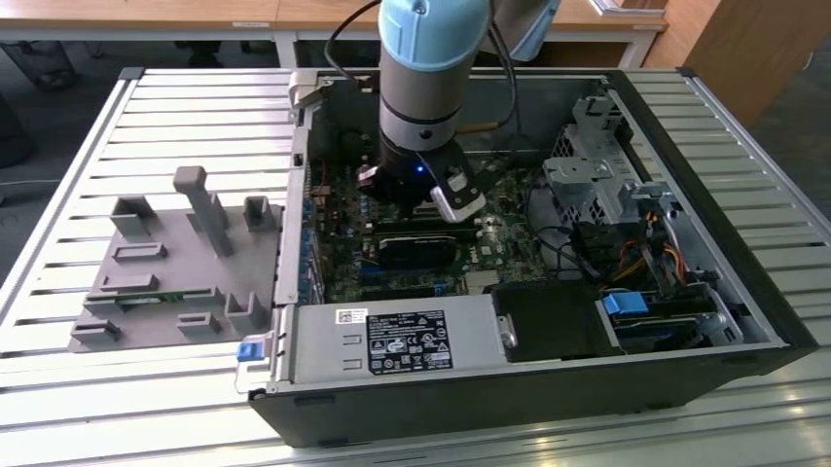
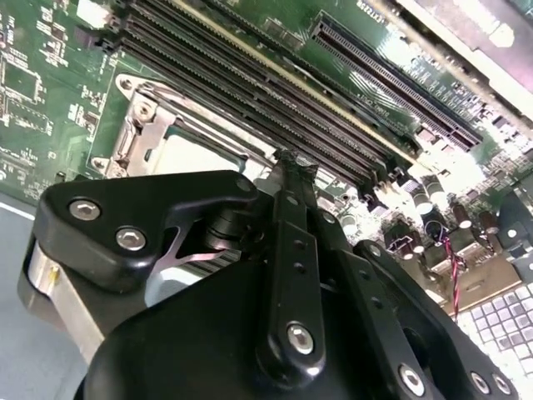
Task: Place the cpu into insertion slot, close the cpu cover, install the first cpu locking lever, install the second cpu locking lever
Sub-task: 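Install the second cpu locking lever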
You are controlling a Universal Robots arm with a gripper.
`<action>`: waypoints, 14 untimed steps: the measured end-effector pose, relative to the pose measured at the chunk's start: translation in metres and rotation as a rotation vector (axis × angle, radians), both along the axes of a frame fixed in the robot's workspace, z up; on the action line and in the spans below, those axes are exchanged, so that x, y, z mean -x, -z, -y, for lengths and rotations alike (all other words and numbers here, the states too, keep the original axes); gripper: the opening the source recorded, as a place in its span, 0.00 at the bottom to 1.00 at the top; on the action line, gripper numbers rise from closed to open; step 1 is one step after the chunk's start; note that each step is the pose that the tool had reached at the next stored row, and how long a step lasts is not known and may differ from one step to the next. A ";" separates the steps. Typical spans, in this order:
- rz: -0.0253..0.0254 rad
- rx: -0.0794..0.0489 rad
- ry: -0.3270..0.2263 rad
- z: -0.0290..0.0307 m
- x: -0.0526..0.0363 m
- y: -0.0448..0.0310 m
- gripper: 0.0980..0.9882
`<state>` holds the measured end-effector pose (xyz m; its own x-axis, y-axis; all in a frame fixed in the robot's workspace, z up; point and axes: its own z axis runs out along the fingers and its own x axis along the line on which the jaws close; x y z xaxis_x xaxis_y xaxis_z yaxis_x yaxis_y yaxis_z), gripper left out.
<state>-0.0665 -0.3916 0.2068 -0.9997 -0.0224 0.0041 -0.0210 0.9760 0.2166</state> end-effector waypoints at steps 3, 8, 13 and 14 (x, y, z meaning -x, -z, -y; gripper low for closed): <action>0.0002 -0.009 0.000 0.0017 0.0028 0.0017 0.01; 0.0001 -0.021 0.000 0.0026 0.0041 0.0068 0.01; 0.0002 -0.044 0.000 0.0030 0.0049 0.0118 0.01; 0.0002 -0.050 0.000 0.0032 0.0052 0.0127 0.01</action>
<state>-0.0716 -0.3948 0.1941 -0.9997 -0.0224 0.0028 -0.0209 0.9641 0.2648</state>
